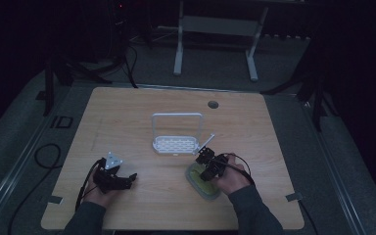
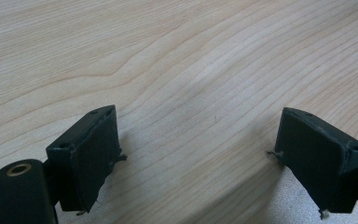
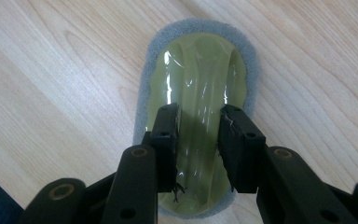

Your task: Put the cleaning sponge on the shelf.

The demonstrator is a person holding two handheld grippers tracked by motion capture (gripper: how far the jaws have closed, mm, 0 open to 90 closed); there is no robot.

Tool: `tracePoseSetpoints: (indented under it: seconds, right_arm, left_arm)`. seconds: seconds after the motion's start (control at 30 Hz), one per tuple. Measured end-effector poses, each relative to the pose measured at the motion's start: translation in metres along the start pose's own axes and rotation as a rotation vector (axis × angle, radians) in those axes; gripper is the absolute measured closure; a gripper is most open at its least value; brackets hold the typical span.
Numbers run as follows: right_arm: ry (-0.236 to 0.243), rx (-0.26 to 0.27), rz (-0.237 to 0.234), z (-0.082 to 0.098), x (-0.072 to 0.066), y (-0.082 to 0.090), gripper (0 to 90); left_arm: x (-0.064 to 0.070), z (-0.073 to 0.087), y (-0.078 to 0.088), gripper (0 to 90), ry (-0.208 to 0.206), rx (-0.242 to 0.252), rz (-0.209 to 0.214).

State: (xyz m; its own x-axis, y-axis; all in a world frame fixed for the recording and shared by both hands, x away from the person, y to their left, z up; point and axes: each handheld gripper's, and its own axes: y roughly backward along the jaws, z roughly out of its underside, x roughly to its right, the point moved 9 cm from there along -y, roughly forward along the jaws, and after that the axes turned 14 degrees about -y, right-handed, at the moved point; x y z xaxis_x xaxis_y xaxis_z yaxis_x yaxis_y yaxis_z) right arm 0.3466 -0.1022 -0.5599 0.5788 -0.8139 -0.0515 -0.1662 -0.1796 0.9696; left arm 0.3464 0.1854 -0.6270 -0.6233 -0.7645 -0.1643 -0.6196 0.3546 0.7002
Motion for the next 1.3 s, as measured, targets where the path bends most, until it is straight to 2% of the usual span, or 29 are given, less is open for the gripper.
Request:
tracePoseSetpoints:
  seconds: [0.43, 0.6, 1.0, 1.17, 1.3]
  right_arm:
    - [0.039, -0.079, -0.008, 0.0037, 0.0006, -0.0028, 67.2]
    - [0.06, -0.085, -0.005, 0.0027, 0.0009, -0.0028, 69.3]
    - [0.147, -0.094, -0.007, -0.0004, -0.0003, -0.004, 68.3]
    - [0.163, -0.106, -0.013, -0.0015, -0.0004, -0.0053, 70.5]
    - [0.212, -0.115, 0.002, -0.001, -0.0016, -0.0048, 70.8]
  left_arm:
    - [-0.0002, 0.0001, 0.0001, 13.8, -0.003, -0.001, 0.0]
    - [-0.0002, 0.0001, 0.0001, 13.7, -0.002, -0.001, 0.0]
    - [-0.0002, 0.0, 0.0, 13.7, -0.002, 0.0, 0.0]
    - [-0.0002, 0.0, 0.0, 13.7, -0.002, -0.001, 0.0]
    - [-0.0001, 0.0, 0.0, 13.7, -0.001, 0.0, 0.001]
